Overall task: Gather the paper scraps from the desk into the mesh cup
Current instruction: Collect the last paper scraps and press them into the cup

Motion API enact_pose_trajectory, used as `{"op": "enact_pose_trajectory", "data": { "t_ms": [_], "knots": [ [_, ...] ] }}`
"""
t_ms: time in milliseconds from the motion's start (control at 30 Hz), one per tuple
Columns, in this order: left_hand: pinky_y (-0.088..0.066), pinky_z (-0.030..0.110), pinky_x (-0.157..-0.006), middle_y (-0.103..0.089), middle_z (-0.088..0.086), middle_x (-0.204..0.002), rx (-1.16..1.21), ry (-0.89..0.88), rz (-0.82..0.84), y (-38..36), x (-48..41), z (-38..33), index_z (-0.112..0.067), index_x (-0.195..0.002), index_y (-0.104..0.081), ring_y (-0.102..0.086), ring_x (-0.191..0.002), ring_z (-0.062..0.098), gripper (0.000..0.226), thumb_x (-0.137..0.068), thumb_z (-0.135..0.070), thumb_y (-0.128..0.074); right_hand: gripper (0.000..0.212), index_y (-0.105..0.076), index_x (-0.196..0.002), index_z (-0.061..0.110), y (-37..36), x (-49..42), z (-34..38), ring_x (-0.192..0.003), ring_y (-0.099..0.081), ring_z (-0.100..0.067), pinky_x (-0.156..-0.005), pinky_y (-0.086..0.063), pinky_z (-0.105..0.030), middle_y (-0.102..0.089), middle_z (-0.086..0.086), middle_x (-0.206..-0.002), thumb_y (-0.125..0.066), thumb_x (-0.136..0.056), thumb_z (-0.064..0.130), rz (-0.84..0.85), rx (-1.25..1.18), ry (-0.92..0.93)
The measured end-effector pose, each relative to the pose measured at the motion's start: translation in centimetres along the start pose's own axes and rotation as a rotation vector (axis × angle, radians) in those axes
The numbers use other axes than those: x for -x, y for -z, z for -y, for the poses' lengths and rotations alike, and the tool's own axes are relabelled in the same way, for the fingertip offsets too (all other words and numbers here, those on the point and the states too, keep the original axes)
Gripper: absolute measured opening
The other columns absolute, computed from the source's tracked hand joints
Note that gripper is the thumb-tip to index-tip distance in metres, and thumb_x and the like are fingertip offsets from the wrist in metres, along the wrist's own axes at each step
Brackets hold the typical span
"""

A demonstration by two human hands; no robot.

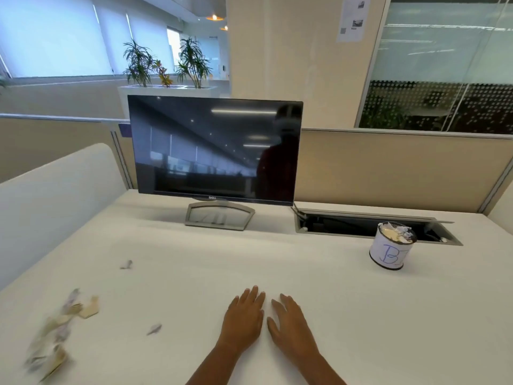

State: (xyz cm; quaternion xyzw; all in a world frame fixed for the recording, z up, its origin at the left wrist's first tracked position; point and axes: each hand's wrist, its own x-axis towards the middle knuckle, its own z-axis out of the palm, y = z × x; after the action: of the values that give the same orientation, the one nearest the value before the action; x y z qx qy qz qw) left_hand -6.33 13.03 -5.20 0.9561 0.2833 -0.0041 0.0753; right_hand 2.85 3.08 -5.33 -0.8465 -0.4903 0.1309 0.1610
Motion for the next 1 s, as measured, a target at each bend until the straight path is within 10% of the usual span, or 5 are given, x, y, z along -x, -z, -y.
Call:
{"op": "enact_pose_trajectory", "data": {
  "t_ms": [300, 700, 900, 1000],
  "knots": [
    [-0.040, 0.023, -0.098, -0.051, -0.002, -0.136, 0.081, 0.004, -0.046, 3.7, 5.4, 9.8, -0.019, -0.130, -0.048, -0.049, -0.123, 0.013, 0.041, -0.092, -0.011, -0.036, 0.052, -0.021, -0.145, 0.023, -3.2, 0.2, 11.7, -0.143, -0.019, -0.011, -0.115, -0.021, -0.024, -0.015, 0.002, -0.156, -0.039, -0.097, 0.029, 0.120, -0.175, 0.147],
    [-0.031, 0.019, -0.108, -0.045, -0.004, -0.144, 0.114, 0.089, -0.222, 6.7, 11.4, 23.4, -0.019, -0.135, -0.047, -0.040, -0.133, 0.007, 0.053, -0.090, 0.004, -0.034, 0.076, -0.027, -0.145, 0.021, -5.3, 0.3, 20.5, -0.146, -0.005, -0.014, -0.118, -0.011, -0.031, -0.010, 0.002, -0.158, -0.063, -0.082, 0.045, 0.474, -0.071, 0.338],
    [-0.039, 0.024, -0.103, -0.053, -0.002, -0.136, 0.159, 0.119, -0.304, 7.0, 12.6, 25.9, -0.017, -0.129, -0.053, -0.047, -0.127, 0.012, 0.045, -0.093, 0.001, -0.034, 0.059, -0.041, -0.137, 0.030, -5.3, 2.9, 20.0, -0.142, -0.017, -0.009, -0.112, -0.019, -0.020, -0.020, 0.004, -0.155, -0.063, -0.084, 0.040, 0.413, -0.068, 0.319],
    [-0.044, 0.030, -0.099, -0.060, 0.003, -0.129, 0.195, 0.163, -0.349, 7.3, 13.0, 26.7, -0.012, -0.123, -0.059, -0.054, -0.119, 0.017, 0.042, -0.091, 0.004, -0.037, 0.035, -0.055, -0.125, 0.029, -6.4, 4.3, 20.0, -0.133, -0.034, -0.004, -0.093, -0.021, 0.007, -0.032, 0.006, -0.147, -0.057, -0.090, 0.025, 0.272, -0.093, 0.325]
  ]
}}
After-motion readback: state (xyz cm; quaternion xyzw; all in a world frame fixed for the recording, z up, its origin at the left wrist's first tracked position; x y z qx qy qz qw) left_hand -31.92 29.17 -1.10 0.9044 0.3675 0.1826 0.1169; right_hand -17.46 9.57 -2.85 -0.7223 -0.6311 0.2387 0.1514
